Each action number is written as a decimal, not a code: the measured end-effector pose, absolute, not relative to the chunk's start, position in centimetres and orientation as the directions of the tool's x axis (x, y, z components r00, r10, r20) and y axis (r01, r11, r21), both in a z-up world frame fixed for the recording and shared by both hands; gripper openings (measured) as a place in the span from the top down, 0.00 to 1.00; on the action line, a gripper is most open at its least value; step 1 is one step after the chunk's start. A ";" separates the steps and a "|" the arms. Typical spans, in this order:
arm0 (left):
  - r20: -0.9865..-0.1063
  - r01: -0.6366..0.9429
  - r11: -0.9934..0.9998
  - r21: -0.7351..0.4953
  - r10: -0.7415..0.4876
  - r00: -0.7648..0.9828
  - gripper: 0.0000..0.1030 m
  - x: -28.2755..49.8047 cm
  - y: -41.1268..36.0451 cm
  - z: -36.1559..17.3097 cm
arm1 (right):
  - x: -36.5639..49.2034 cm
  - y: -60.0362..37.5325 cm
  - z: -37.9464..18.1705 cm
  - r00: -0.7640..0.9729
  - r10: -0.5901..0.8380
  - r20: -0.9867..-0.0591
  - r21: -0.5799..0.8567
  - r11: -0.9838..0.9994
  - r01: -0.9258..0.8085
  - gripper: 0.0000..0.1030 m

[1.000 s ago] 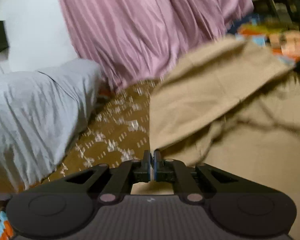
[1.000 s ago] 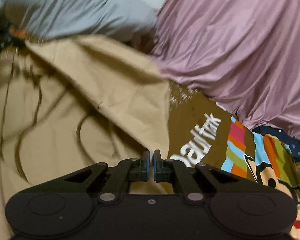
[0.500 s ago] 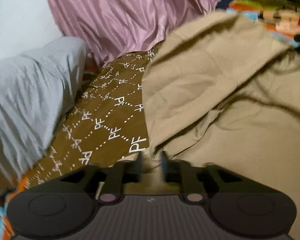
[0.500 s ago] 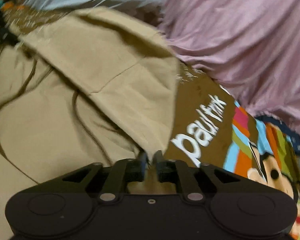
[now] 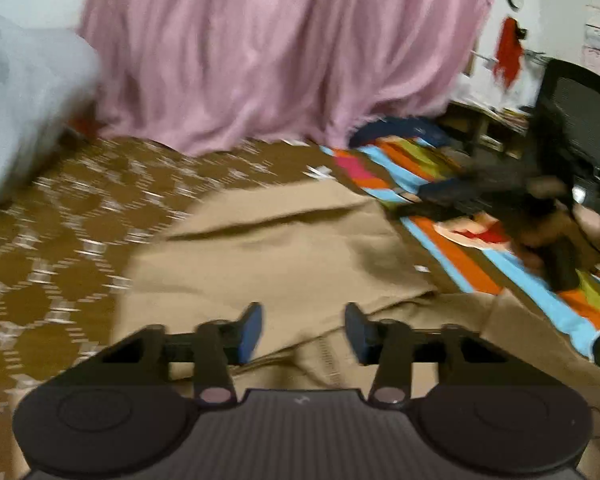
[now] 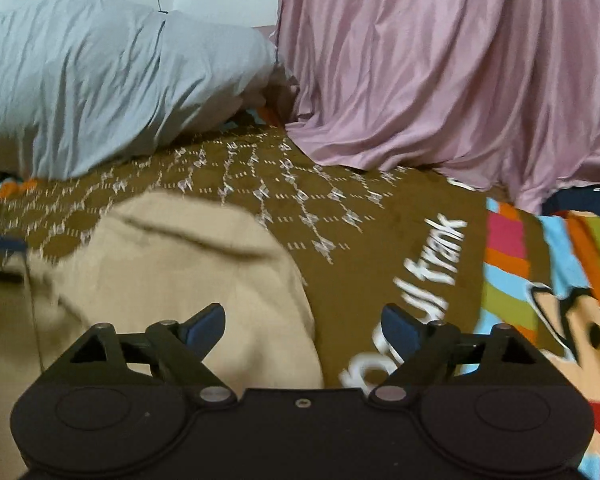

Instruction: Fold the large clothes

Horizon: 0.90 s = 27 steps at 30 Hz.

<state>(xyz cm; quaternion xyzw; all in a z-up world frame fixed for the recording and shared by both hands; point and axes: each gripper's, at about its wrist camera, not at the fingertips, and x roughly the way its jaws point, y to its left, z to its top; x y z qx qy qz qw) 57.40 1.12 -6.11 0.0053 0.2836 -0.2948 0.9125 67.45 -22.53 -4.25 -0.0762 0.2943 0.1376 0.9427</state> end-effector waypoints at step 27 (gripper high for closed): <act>-0.667 0.339 0.876 -0.342 -0.481 0.569 0.88 58.6 0.8 -12.6 | 54.4 -16.8 1.3 0.772 0.445 -0.455 -0.154 0.814 -0.560 0.95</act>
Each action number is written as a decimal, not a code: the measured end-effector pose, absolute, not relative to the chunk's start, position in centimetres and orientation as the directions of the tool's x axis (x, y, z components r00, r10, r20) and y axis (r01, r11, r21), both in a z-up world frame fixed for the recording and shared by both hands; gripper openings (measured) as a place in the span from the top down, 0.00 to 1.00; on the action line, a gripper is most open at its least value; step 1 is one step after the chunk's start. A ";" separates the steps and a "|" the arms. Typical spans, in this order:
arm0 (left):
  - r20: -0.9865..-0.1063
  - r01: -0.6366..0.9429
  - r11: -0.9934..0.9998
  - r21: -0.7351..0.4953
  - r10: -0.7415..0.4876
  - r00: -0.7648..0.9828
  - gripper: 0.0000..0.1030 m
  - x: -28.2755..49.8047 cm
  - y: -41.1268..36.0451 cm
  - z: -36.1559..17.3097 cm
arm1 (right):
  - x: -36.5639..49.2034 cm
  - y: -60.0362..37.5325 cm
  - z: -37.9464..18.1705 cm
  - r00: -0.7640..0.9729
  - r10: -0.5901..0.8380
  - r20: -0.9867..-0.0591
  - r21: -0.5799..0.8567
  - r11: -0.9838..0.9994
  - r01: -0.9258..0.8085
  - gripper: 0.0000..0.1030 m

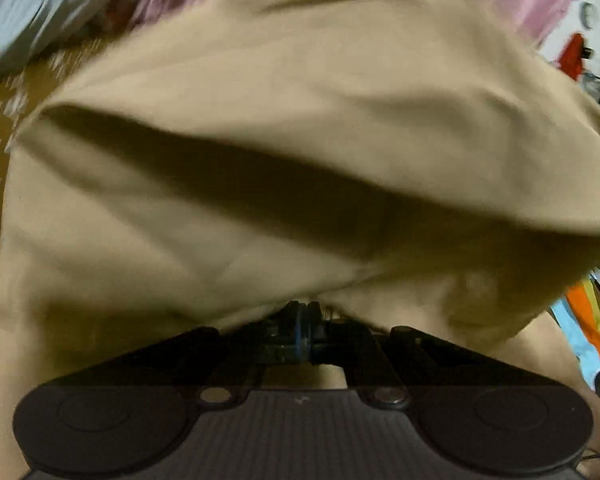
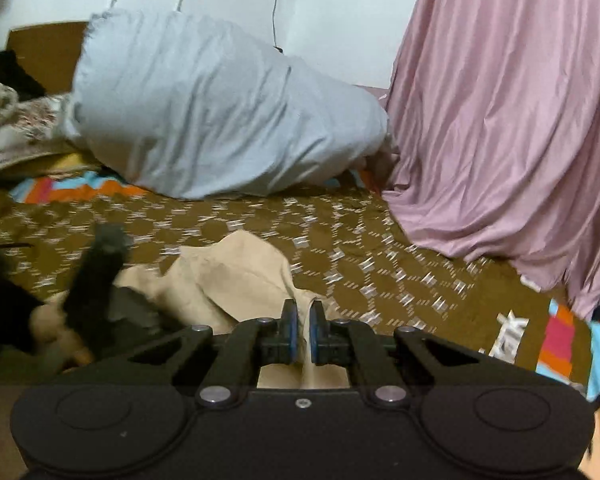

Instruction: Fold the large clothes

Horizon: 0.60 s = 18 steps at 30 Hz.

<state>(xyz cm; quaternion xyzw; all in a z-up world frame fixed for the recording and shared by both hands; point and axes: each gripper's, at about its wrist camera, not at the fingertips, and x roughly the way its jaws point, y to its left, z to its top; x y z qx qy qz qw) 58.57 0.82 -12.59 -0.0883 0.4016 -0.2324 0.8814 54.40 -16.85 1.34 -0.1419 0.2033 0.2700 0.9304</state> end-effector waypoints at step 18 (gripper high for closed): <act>-0.649 0.174 0.899 -0.401 -0.413 0.639 0.37 42.6 13.8 -6.3 | 36.9 -12.5 -9.3 0.669 0.328 -0.667 -0.385 0.617 -0.686 0.93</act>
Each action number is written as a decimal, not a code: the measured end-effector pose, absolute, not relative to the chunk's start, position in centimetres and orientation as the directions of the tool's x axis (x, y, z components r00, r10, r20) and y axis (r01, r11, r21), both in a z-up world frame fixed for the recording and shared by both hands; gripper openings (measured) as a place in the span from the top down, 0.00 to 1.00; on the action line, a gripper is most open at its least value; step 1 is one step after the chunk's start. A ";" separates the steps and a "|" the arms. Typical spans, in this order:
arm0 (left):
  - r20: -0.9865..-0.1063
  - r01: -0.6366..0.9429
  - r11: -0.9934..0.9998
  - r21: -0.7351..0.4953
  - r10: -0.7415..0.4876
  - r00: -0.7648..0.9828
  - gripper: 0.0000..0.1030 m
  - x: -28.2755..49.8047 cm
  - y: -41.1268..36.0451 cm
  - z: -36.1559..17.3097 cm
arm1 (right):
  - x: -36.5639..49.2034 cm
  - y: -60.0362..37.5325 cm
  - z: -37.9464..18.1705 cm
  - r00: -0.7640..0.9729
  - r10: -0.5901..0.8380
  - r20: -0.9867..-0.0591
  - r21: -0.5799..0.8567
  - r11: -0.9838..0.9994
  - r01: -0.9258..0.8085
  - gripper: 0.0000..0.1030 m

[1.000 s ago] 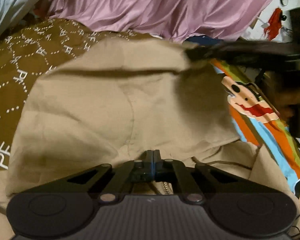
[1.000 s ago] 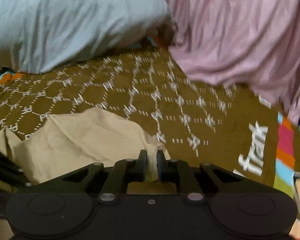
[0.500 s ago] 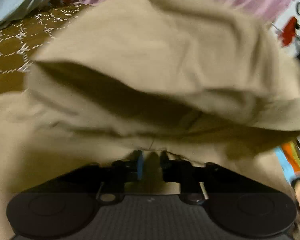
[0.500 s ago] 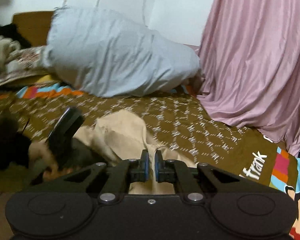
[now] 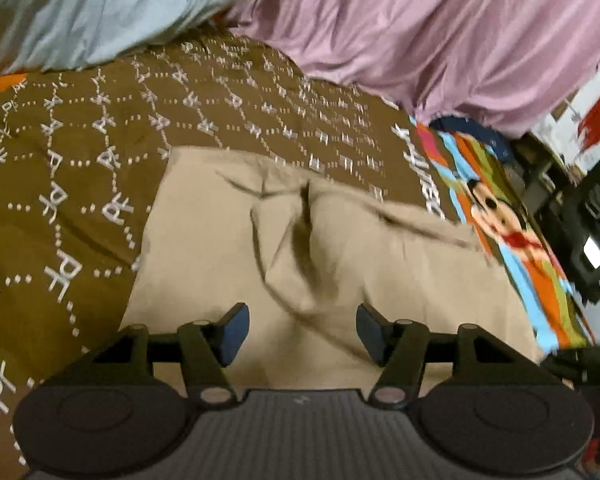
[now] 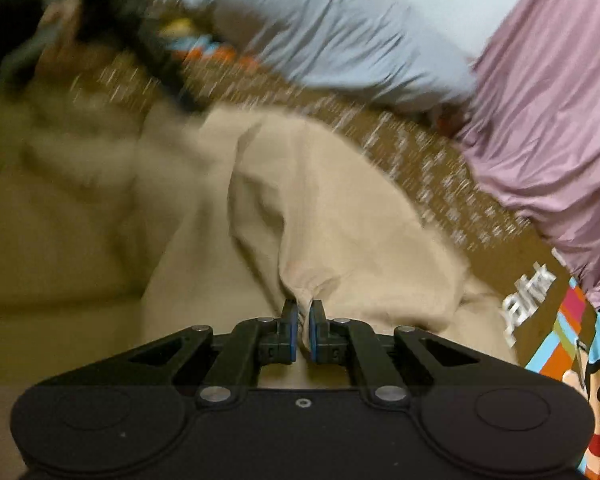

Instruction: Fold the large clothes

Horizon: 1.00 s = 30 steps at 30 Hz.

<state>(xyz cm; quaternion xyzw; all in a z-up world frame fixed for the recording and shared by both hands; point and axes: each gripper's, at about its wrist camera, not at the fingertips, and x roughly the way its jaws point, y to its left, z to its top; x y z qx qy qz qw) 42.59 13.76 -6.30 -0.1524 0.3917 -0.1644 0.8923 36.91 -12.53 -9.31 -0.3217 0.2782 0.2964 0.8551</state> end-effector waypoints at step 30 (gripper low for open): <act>-0.728 0.234 0.965 -0.114 -0.242 0.642 0.30 47.3 6.0 -8.4 | 52.6 -23.7 -9.1 0.708 0.191 -0.680 0.155 0.981 -0.115 0.68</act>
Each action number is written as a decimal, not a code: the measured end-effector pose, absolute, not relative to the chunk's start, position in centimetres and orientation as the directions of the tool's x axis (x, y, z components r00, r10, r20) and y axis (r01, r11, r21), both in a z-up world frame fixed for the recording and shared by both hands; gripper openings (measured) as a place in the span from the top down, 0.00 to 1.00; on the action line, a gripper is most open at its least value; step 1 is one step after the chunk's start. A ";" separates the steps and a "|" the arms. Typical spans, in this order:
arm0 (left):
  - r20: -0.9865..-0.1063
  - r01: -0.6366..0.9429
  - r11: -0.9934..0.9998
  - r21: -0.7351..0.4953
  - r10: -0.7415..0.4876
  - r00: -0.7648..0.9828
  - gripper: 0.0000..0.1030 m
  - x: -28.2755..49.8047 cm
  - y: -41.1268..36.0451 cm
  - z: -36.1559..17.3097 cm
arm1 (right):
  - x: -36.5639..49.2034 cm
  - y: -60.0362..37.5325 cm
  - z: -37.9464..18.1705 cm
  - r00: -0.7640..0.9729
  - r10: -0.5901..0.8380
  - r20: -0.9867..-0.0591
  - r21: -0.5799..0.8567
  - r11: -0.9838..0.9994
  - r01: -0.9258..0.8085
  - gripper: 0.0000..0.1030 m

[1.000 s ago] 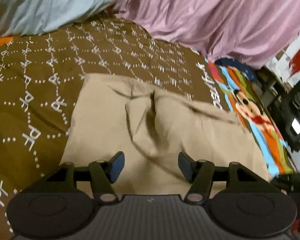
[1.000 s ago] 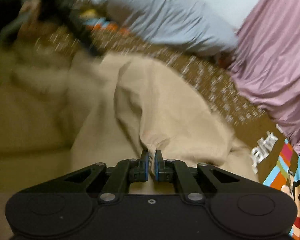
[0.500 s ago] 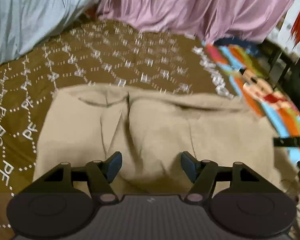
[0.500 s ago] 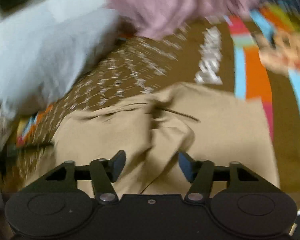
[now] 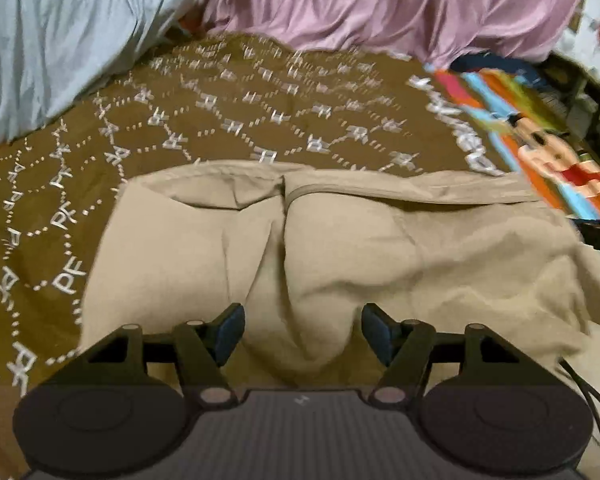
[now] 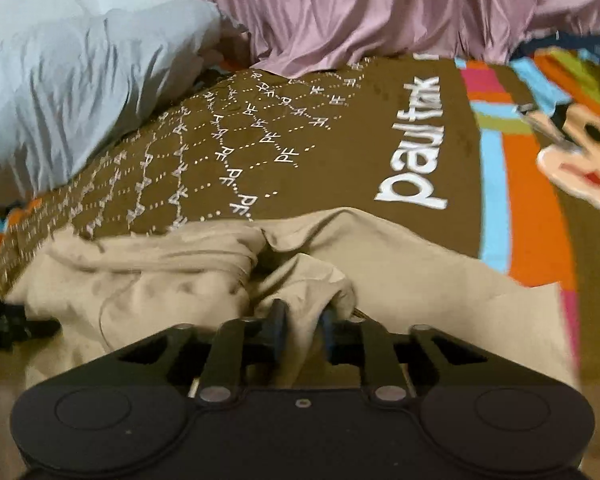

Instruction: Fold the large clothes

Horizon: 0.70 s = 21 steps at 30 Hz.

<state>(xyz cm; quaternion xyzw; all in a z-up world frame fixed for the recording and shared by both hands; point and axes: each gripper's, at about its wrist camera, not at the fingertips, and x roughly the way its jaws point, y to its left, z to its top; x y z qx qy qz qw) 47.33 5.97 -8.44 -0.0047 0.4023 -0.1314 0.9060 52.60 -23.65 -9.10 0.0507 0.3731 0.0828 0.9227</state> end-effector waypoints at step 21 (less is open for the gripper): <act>-0.738 0.209 0.978 -0.025 -0.159 0.656 0.19 46.6 3.5 -7.8 | 48.0 -17.3 -7.8 0.766 0.229 -0.601 -0.060 0.942 -0.329 0.31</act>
